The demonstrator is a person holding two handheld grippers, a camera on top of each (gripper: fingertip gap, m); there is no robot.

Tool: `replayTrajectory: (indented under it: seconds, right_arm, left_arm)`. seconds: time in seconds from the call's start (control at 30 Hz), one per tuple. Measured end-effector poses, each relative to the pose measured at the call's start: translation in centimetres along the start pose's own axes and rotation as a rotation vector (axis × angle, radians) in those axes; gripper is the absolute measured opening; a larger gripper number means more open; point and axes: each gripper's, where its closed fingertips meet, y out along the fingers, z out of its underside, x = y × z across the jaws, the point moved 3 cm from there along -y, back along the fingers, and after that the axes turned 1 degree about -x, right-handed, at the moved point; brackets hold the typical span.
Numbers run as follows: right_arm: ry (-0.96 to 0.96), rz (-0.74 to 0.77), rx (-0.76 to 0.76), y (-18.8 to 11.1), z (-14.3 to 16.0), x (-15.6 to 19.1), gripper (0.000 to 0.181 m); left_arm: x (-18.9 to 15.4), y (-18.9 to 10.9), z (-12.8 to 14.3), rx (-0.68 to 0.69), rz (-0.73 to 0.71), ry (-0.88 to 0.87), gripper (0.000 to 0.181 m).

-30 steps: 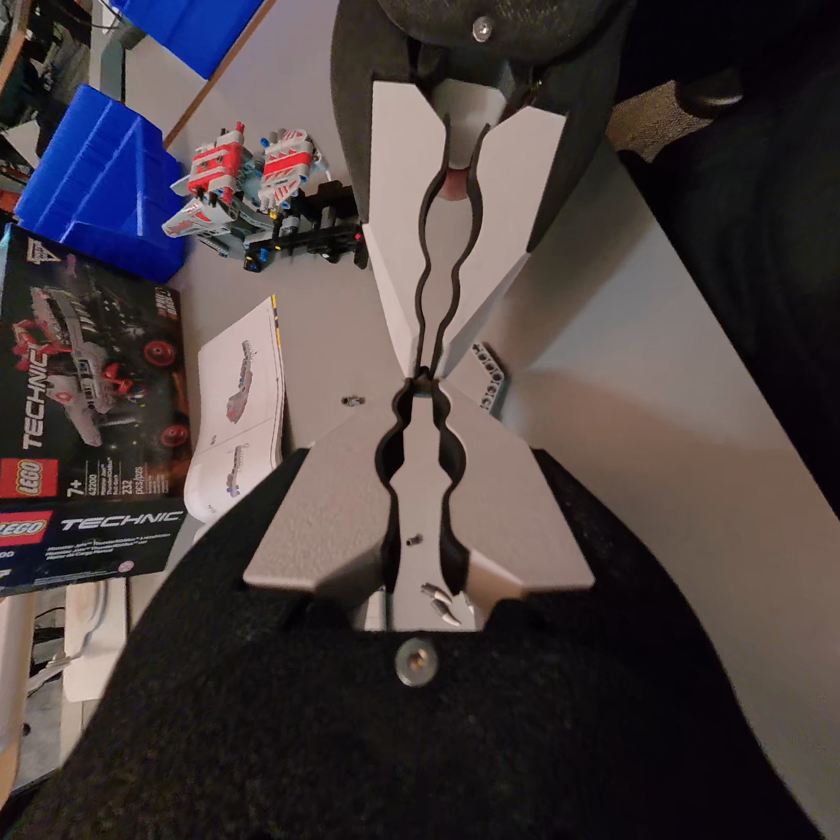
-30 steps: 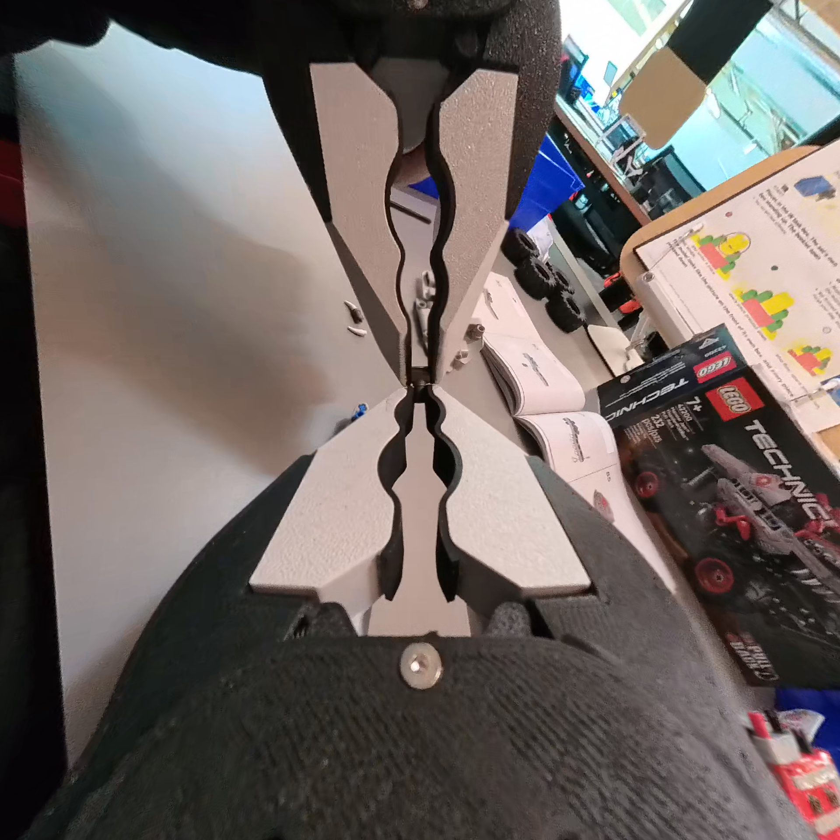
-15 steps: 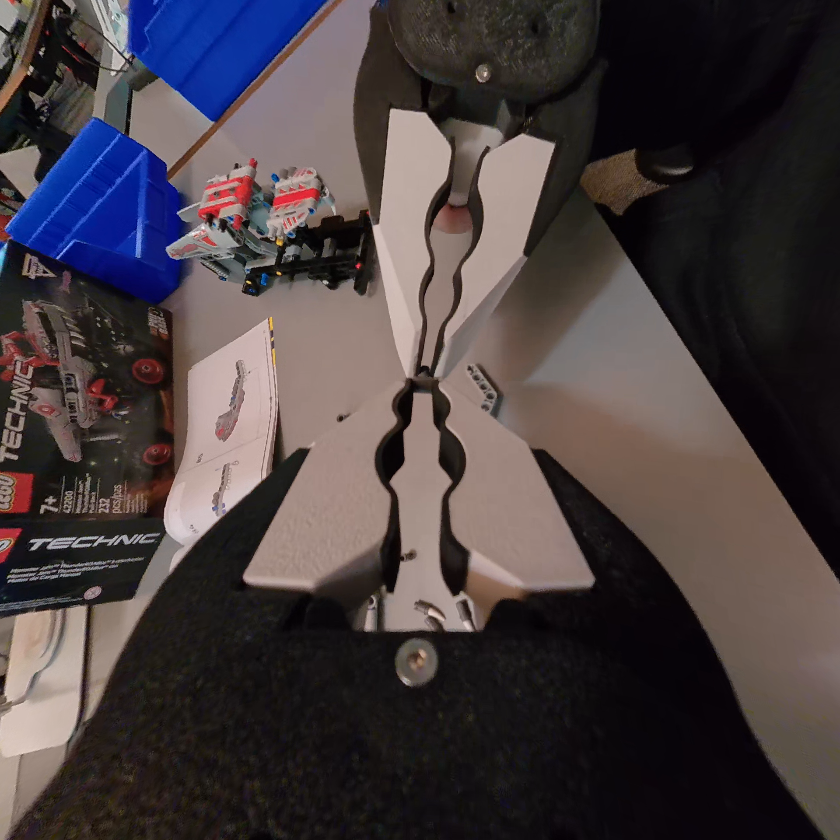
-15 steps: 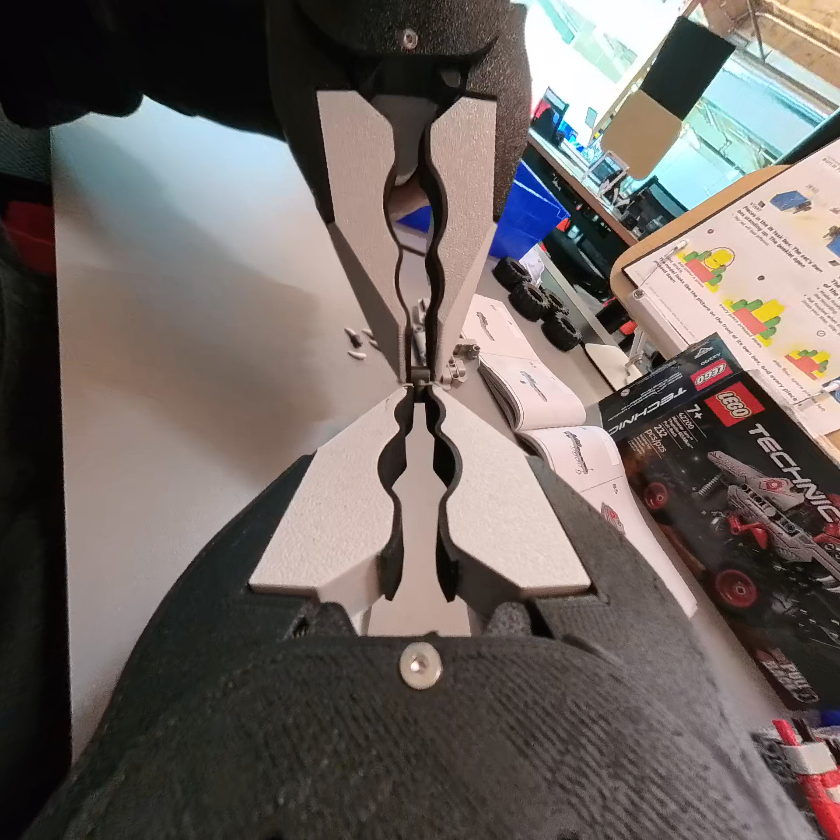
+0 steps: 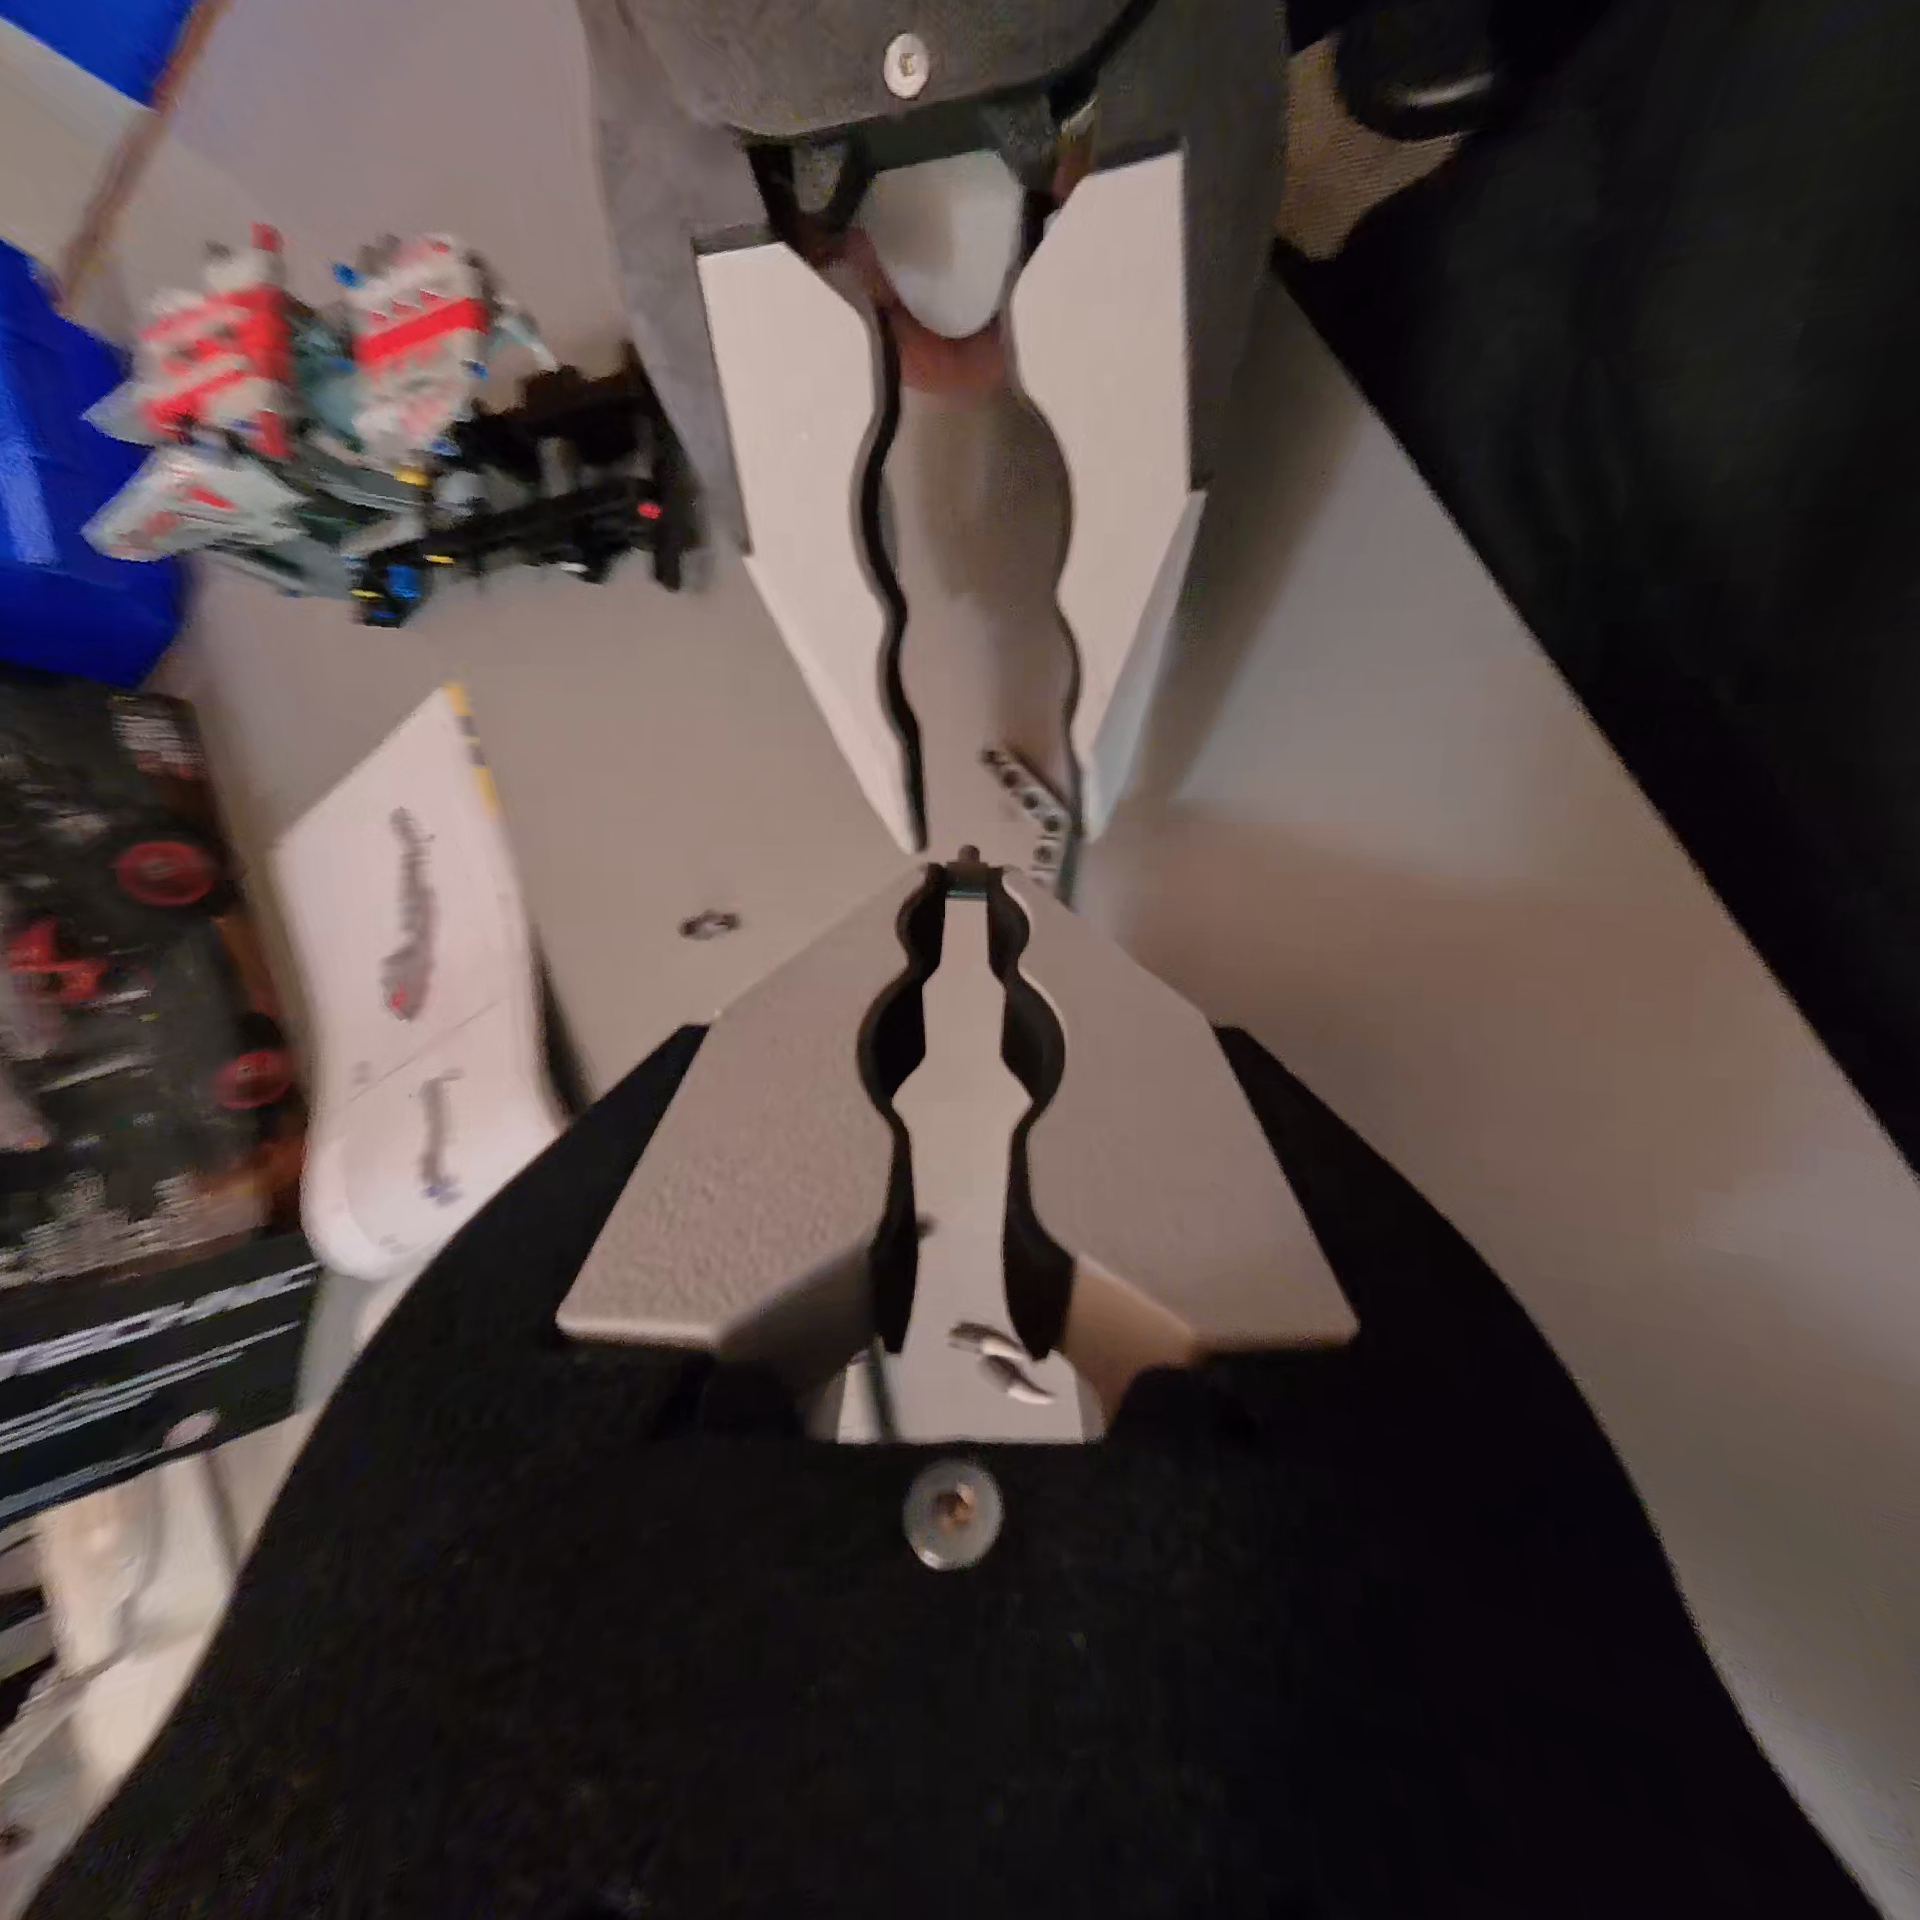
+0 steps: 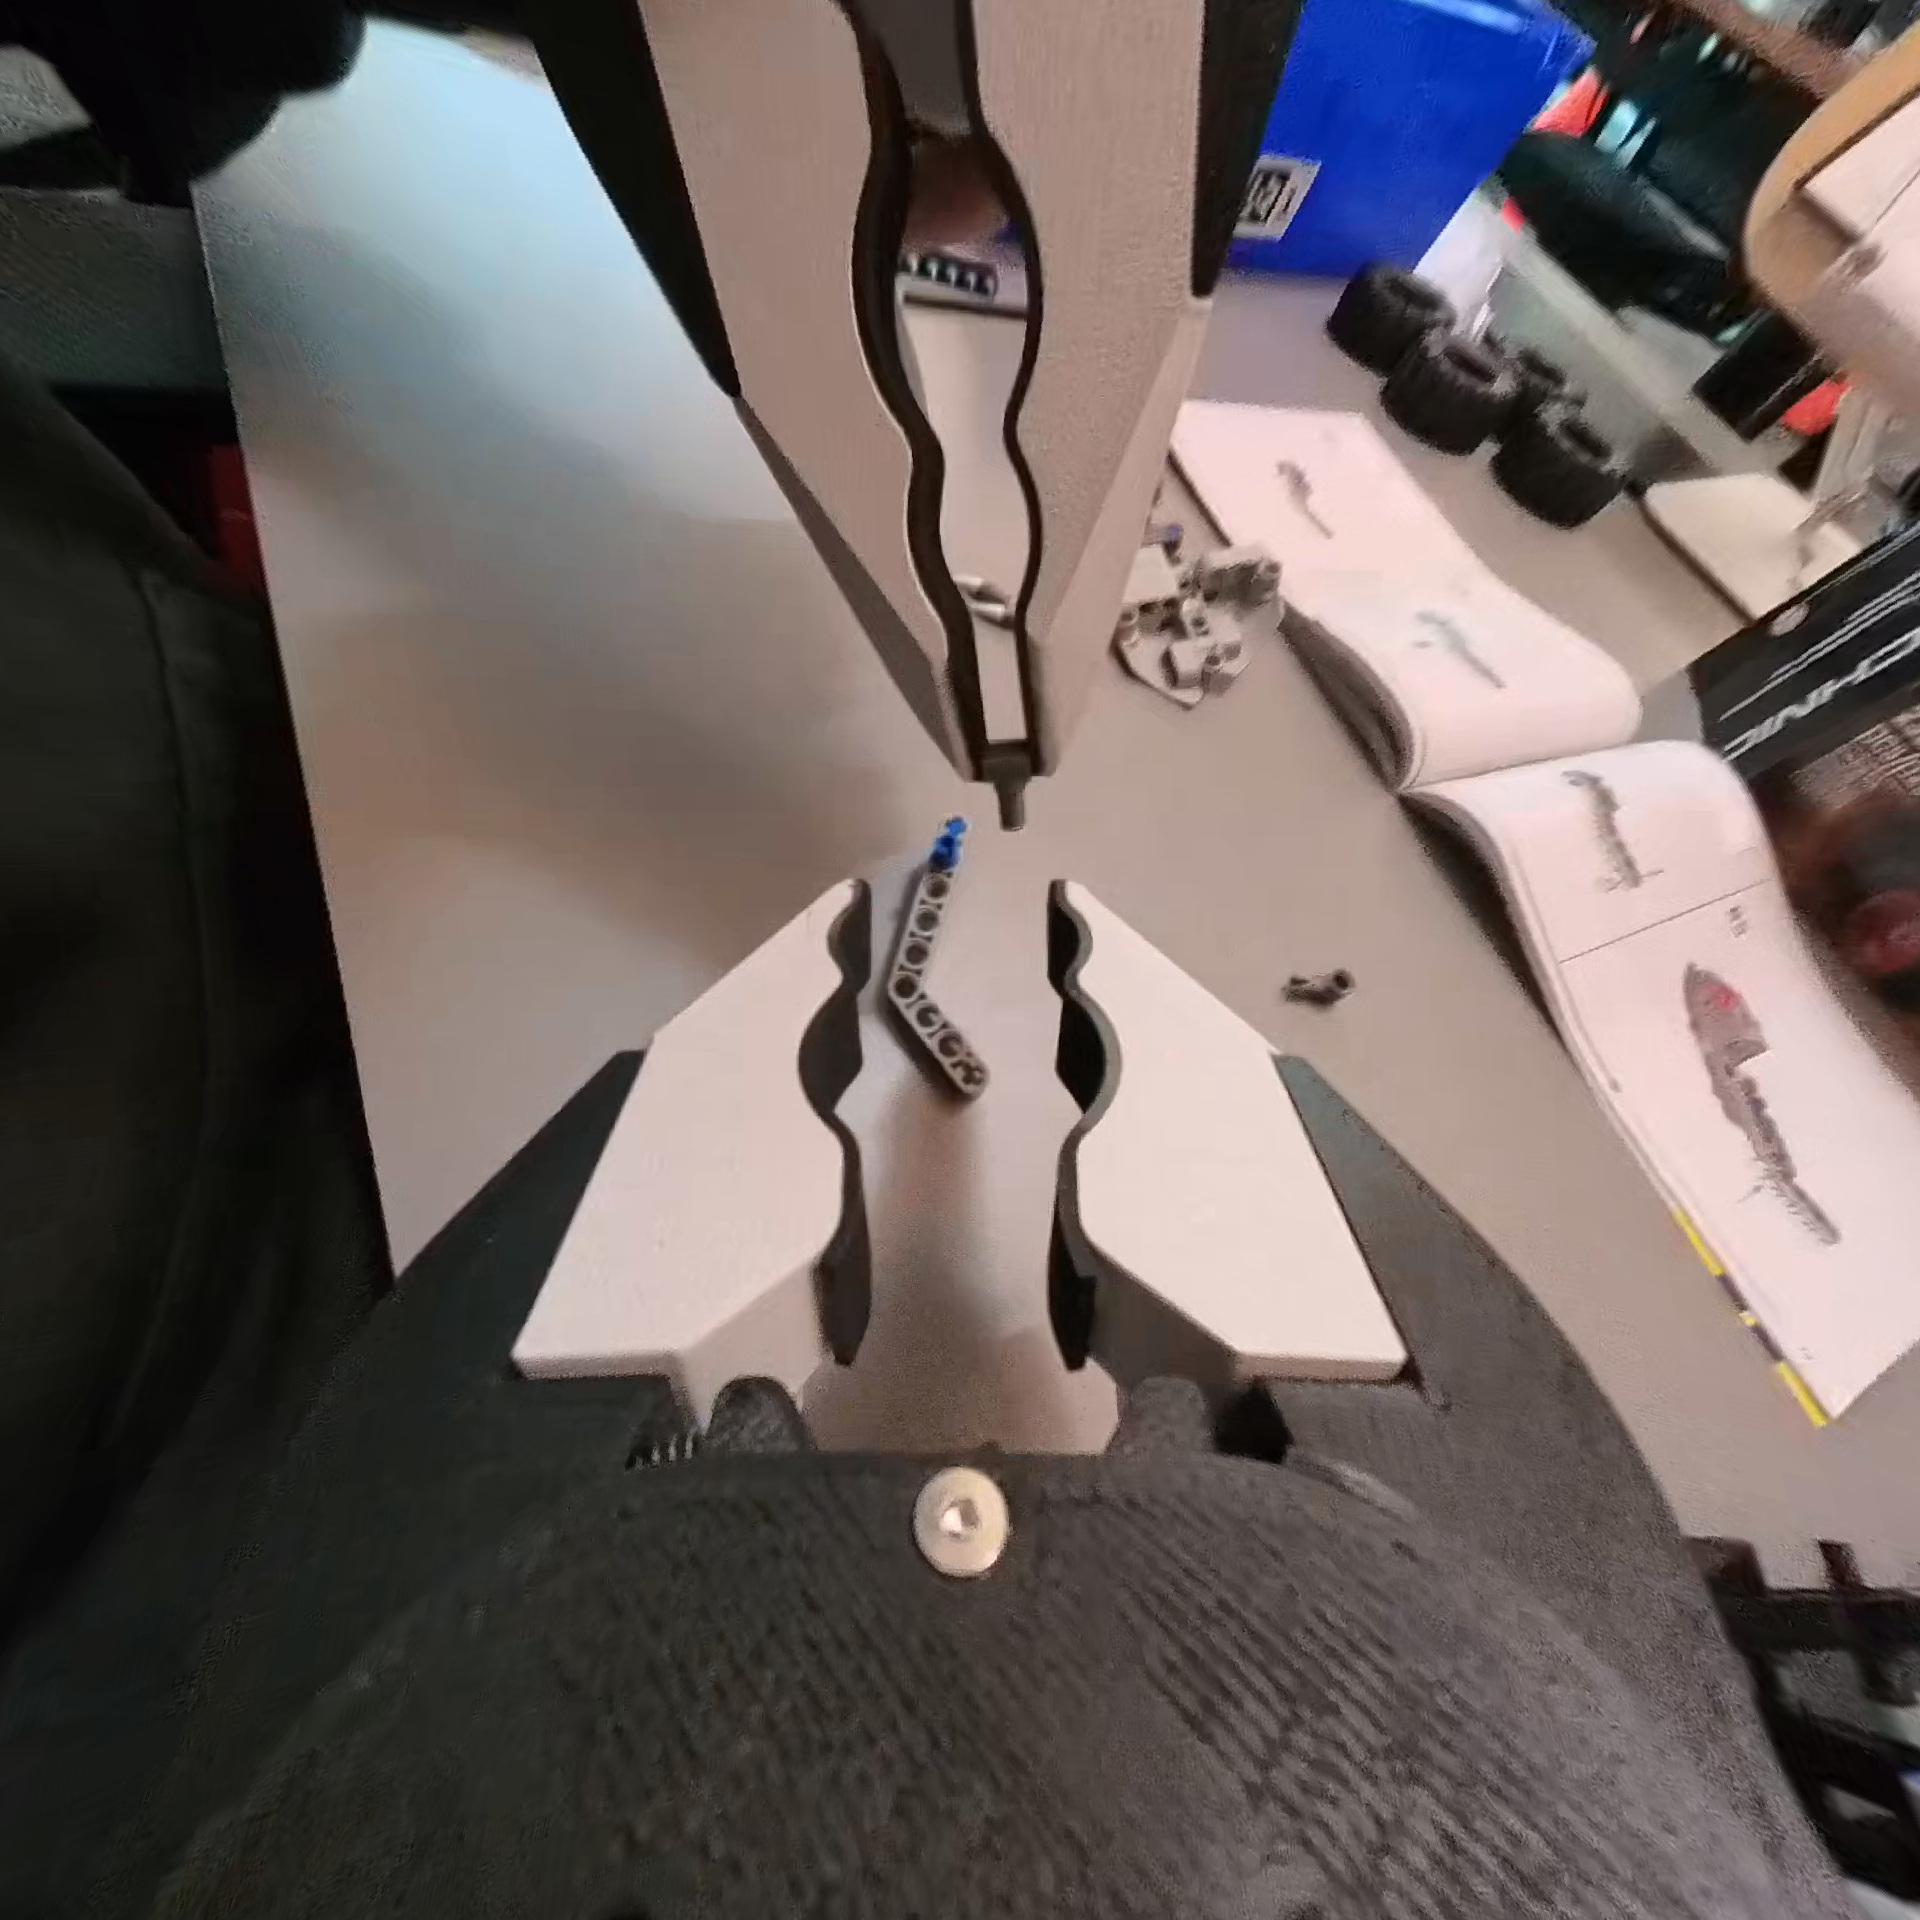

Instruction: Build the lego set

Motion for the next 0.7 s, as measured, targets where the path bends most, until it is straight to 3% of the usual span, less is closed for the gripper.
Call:
replayTrajectory:
  seconds: [0.03,0.3,0.37,0.7]
  right_arm:
    - [0.0,0.008,0.008,0.3,0.3,0.2,0.031]
    - [0.04,-0.039,0.174,2.0,2.2,0.3,0.017]
    - [0.034,-0.084,0.175,2.1,2.2,0.6,0.007]
    - [0.125,-0.177,0.178,2.4,2.3,0.3,0.006]
  left_arm:
    - [-0.2,0.2,0.1,0.008,0.038,-0.022,0.004]
    - [-0.5,1.1,1.2,0.207,0.179,-0.028,0.005]
    - [-0.6,1.4,1.2,0.24,0.194,-0.016,0.005]
    - [-0.4,1.9,1.3,0.375,0.289,-0.033,0.004]
